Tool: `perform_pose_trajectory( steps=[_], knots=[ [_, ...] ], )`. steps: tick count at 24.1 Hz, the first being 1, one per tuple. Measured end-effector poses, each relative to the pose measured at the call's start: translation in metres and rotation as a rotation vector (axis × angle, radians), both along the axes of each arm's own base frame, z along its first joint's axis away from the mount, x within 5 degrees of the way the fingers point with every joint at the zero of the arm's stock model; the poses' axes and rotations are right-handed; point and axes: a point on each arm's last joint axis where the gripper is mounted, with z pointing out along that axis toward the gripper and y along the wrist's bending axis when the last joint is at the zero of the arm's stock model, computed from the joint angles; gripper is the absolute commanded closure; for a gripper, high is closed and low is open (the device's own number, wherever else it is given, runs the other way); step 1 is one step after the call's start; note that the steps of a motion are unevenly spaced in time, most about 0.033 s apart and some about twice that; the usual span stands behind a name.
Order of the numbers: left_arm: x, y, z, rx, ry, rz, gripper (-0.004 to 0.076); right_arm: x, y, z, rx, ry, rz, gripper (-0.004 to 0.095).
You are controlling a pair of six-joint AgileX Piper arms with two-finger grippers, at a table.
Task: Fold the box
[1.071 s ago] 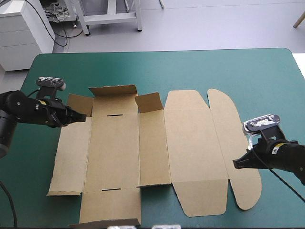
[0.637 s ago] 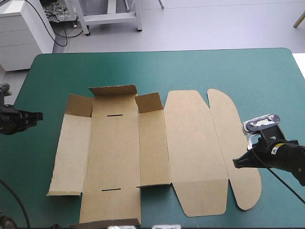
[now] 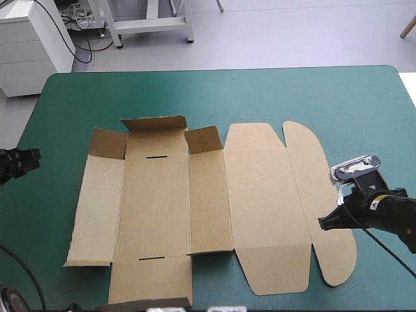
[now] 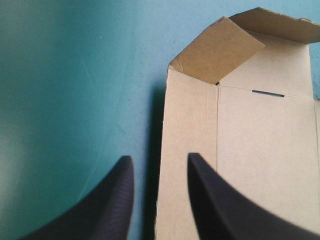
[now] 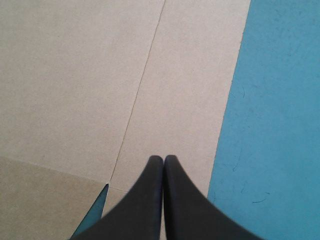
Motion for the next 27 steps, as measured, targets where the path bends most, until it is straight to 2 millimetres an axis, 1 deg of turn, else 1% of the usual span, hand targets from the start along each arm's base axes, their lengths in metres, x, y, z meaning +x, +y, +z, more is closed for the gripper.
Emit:
perform_pose_trajectory(
  steps=[1, 3, 4, 9, 10, 12, 13, 15, 19, 22, 27],
  knots=[
    [0.0, 0.0, 0.0, 0.003, 0.0, -0.003, 0.0125, 0.0, 0.0, 0.0, 0.0, 0.0, 0.0, 0.0924],
    [0.002, 0.001, -0.002, -0.002, 0.008, -0.006, 0.0039, 0.0, 0.0, 0.0, 0.0, 0.001, 0.0, 0.0924],
    [0.003, 0.003, -0.004, -0.007, 0.014, -0.006, 0.0011, 0.0, 0.0, 0.0, 0.0, 0.001, 0.0, 0.0924],
    [0.012, 0.013, -0.02, -0.024, 0.084, 0.009, 0.001, 0.0, 0.0, 0.0, 0.0, 0.001, 0.0, 0.0924],
    [0.013, 0.015, -0.026, -0.032, 0.106, 0.012, 0.001, 0.0, 0.0, 0.0, 0.0, 0.001, 0.0, 0.0924],
    [0.014, 0.017, -0.045, -0.062, 0.166, 0.015, 0.001, 0.0, 0.0, 0.0, 0.0, 0.001, 0.0, 0.0924],
    [0.012, 0.017, -0.059, -0.08, 0.208, 0.011, 0.001, 0.0, 0.0, 0.0, 0.0, 0.001, 0.0, 0.0924],
    [0.008, 0.015, -0.077, -0.097, 0.264, -0.008, 0.001, 0.0, 0.0, 0.0, 0.001, 0.001, 0.0, 0.0924],
    [0.004, 0.01, -0.105, -0.171, 0.33, -0.03, 0.001, 0.0, 0.0, 0.0, 0.002, -0.003, 0.0, 0.0924],
    [0.004, 0.004, -0.117, -0.242, 0.327, -0.031, 0.0012, 0.0, 0.0, 0.0, 0.005, -0.004, 0.0, 0.0924],
    [0.001, 0.002, -0.123, -0.253, 0.343, -0.035, 0.0011, 0.0, 0.0, 0.0, 0.004, 0.0, 0.0, 0.0924]
  ],
)
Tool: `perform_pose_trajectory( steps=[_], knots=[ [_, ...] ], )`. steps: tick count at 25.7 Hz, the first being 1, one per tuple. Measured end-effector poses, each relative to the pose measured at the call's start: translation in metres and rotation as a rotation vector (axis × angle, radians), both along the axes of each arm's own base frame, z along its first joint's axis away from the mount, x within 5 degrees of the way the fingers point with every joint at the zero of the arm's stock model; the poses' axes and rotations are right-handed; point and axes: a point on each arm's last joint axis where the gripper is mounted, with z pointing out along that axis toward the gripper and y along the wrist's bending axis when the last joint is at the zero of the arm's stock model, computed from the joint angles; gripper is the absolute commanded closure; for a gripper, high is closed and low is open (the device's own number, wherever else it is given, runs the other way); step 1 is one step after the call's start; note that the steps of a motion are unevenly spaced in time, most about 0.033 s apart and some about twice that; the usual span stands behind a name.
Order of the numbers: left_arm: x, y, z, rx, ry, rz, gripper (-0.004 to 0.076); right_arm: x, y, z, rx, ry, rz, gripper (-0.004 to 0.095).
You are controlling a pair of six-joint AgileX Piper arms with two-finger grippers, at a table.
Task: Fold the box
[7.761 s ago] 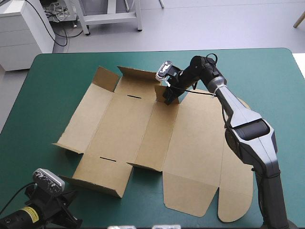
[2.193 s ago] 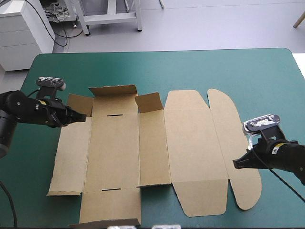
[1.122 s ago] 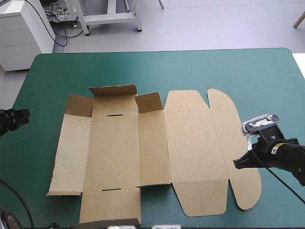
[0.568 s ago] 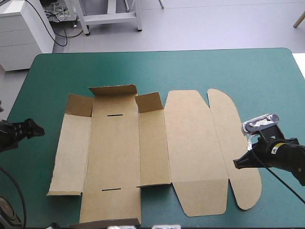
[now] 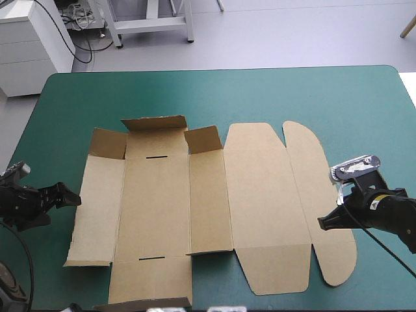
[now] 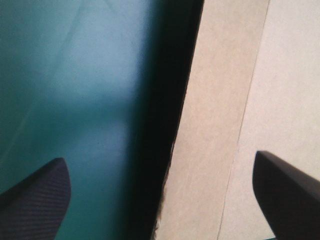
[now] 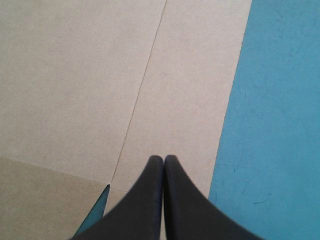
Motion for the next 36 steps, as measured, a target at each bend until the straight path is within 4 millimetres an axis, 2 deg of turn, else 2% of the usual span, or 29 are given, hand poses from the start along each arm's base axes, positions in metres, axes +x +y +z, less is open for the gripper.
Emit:
perform_pose_trajectory(
  steps=[3, 12, 19, 36],
  knots=[
    [-0.002, -0.001, -0.003, -0.003, 0.01, -0.001, 0.0012, 0.0, 0.0, 0.0, 0.0, 0.0, 0.0, 0.0924],
    [-0.018, -0.01, -0.034, -0.036, 0.109, -0.064, 0.0031, 0.0, 0.0, 0.0, 0.0, 0.0, 0.0, 0.0924],
    [-0.019, -0.013, -0.038, -0.058, 0.107, -0.065, 0.0105, 0.0, 0.0, 0.0, -0.002, 0.0, 0.003, 0.0924],
    [-0.006, -0.047, -0.039, -0.058, 0.115, -0.217, 0.0105, 0.0, 0.0, 0.0, -0.002, -0.003, 0.002, 0.0924]
  ],
)
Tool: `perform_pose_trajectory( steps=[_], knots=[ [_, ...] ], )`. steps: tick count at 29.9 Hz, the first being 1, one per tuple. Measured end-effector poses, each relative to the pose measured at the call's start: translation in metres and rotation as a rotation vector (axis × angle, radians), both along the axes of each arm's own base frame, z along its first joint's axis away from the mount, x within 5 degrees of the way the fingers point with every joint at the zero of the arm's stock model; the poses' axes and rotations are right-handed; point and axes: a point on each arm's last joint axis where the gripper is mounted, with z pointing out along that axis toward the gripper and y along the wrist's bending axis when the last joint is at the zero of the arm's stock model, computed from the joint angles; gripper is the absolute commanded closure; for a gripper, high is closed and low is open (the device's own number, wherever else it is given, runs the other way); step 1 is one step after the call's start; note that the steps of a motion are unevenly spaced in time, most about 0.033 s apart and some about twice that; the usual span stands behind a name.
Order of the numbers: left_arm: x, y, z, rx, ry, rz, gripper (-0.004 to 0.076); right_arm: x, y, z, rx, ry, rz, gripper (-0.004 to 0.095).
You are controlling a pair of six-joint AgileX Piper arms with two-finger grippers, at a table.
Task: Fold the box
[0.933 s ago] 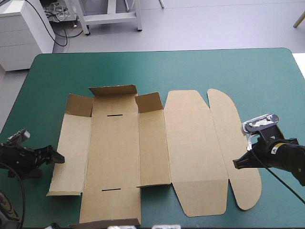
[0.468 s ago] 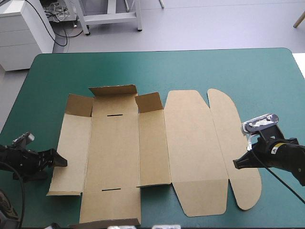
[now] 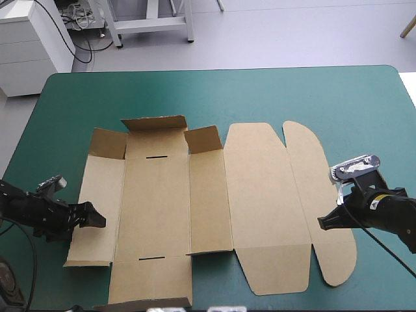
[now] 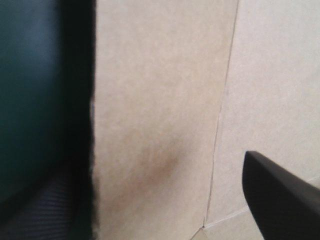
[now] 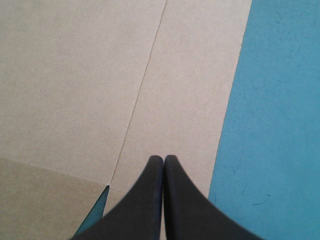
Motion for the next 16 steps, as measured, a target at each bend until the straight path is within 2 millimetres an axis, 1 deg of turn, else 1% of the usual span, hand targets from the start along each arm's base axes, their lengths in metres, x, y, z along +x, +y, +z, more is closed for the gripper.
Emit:
perform_pose_trajectory(
  steps=[6, 12, 14, 16],
  knots=[
    [0.005, -0.011, 0.001, -0.034, -0.014, -0.014, 0.0105, 0.0, 0.0, 0.0, 0.0, -0.002, 0.0, 0.0924],
    [0.006, -0.014, 0.002, -0.044, -0.02, -0.019, 0.0105, 0.0, 0.0, 0.0, -0.004, -0.008, 0.006, 0.0924],
    [0.007, -0.015, 0.002, -0.049, -0.022, -0.017, 0.0118, 0.001, 0.0, 0.001, -0.004, -0.011, 0.005, 0.0924],
    [0.007, -0.015, 0.002, -0.049, -0.022, -0.017, 0.0155, 0.001, 0.0, 0.001, -0.003, -0.014, 0.005, 0.0924]
  ],
)
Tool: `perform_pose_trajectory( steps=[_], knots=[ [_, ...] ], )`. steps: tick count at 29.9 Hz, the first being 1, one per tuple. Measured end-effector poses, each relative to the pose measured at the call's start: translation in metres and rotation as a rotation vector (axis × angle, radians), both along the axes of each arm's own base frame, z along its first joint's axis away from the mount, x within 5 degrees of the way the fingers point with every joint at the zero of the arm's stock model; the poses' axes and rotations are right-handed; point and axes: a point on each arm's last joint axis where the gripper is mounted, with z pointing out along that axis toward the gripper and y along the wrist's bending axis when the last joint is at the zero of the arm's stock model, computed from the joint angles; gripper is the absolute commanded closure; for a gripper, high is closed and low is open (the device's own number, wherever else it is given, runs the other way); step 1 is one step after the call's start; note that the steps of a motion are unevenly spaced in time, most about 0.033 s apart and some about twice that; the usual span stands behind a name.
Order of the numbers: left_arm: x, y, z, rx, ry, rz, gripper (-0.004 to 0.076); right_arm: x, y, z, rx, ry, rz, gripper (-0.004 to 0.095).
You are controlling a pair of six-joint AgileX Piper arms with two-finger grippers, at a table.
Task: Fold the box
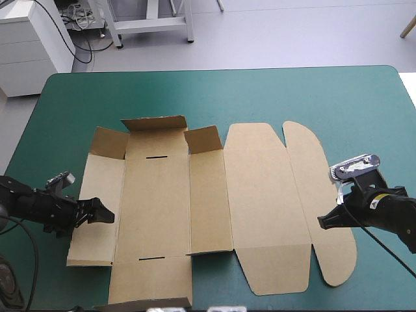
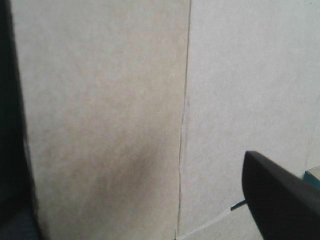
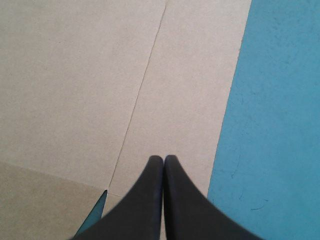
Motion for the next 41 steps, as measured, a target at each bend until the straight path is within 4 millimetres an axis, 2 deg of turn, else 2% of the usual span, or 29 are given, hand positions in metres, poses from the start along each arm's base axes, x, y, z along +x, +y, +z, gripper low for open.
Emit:
perform_pose_trajectory(
  steps=[4, 8, 31, 33, 41],
  knots=[
    [0.0004, -0.0003, 0.0003, -0.005, -0.003, 0.004, 0.0279, 0.0004, 0.0, 0.0003, 0.001, -0.006, -0.001, 0.0924],
    [0.0004, -0.0005, 0.0003, -0.005, -0.003, 0.003, 0.0366, 0.0006, 0.0, 0.0005, 0.0, -0.009, 0.0, 0.0924],
    [0.0004, -0.0006, 0.0001, -0.01, 0.013, 0.028, 0.0421, 0.0006, 0.0, 0.0005, -0.001, -0.009, 0.002, 0.0924],
    [0.0002, -0.0007, -0.0001, -0.011, 0.015, 0.03, 0.0461, 0.0006, 0.0, 0.0005, -0.001, -0.009, 0.002, 0.0924],
    [-0.0003, -0.0012, -0.0008, -0.021, 0.036, 0.061, 0.0727, 0.0006, 0.0, 0.0005, -0.001, -0.009, 0.002, 0.0924]
  ],
)
